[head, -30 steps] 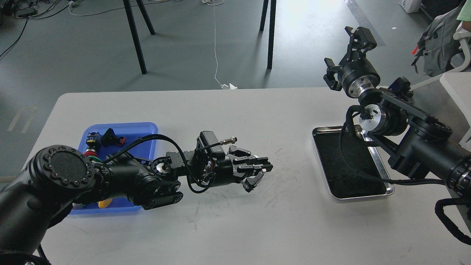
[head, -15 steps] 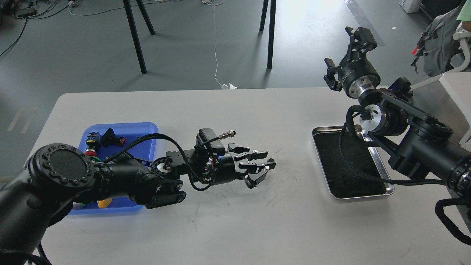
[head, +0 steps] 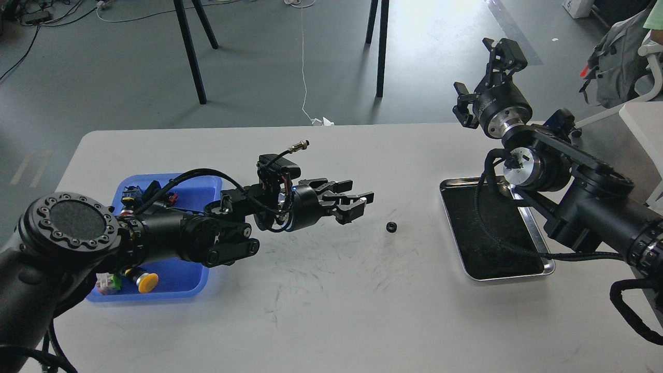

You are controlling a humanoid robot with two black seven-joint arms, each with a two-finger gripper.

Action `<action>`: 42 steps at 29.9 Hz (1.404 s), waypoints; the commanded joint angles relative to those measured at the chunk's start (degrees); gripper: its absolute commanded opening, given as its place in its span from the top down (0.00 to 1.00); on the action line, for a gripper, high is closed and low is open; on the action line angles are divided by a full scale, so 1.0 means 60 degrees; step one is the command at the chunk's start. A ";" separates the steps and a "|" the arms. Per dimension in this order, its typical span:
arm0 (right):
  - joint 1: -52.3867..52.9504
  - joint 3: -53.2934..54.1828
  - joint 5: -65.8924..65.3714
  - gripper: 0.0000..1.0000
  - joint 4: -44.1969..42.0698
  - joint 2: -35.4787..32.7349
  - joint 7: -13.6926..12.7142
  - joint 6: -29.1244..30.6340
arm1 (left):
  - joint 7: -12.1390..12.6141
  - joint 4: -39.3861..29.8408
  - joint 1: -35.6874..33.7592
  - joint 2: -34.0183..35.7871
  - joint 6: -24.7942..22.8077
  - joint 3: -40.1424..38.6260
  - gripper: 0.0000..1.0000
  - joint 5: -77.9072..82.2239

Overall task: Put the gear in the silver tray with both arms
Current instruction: 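Open the left gripper to set the gear on the table, then retract the left arm upward and lift the right gripper off the silver tray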

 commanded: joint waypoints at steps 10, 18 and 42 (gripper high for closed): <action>0.1238 -0.2953 -0.0046 0.01 0.0393 -0.0241 0.0051 0.0367 | -0.0001 0.0410 -0.0536 0.0960 -0.1053 -0.1455 0.02 -0.2897; 0.2191 -0.4404 -0.1084 0.01 0.0716 -0.0300 0.0124 0.0279 | -0.0001 0.0733 -0.0623 0.1254 -0.1916 -0.2289 0.02 -0.3939; 0.5046 -0.8988 -0.4993 0.01 0.2840 -0.1428 0.0461 0.0938 | -0.0001 0.1245 -0.0008 0.1547 -0.3264 -0.5894 0.02 -0.4863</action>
